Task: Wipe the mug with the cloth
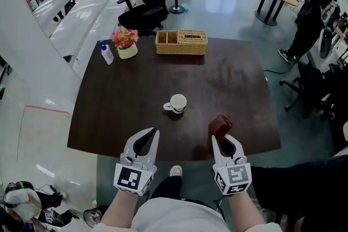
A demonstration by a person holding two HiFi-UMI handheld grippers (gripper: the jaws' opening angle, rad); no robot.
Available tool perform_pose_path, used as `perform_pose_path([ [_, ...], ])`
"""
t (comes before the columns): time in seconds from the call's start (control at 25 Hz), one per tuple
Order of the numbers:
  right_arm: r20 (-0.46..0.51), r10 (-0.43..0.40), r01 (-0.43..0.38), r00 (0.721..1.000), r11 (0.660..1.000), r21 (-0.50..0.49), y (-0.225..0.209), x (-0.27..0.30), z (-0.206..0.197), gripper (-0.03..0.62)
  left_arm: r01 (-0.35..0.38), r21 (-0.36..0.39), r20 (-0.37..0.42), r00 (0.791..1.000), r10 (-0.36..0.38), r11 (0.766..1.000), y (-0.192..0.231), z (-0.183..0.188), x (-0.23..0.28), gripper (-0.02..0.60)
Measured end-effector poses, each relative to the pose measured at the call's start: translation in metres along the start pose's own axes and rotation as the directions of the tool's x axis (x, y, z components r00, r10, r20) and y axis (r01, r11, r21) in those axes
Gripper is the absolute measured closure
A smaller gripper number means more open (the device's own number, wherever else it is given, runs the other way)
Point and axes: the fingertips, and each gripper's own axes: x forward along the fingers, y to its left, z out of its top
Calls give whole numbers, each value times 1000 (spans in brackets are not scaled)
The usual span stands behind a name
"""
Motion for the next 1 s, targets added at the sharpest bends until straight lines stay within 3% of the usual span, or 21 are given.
perform_pose_path([
  [0.2, 29, 21, -21, 999, 1000, -17, 29, -82, -2, 516, -28, 4, 20, 999, 27, 1000, -54, 20, -70, 581],
  [0.56, 49, 50, -47, 998, 997, -54, 72, -203, -28, 516, -84, 45, 8, 996, 84, 995, -135, 14, -176, 581],
  [1.0, 85, 58, -51, 995, 996, -79, 105, -258, -32, 516, -72, 96, -24, 997, 74, 993, -165, 16, -225, 581],
])
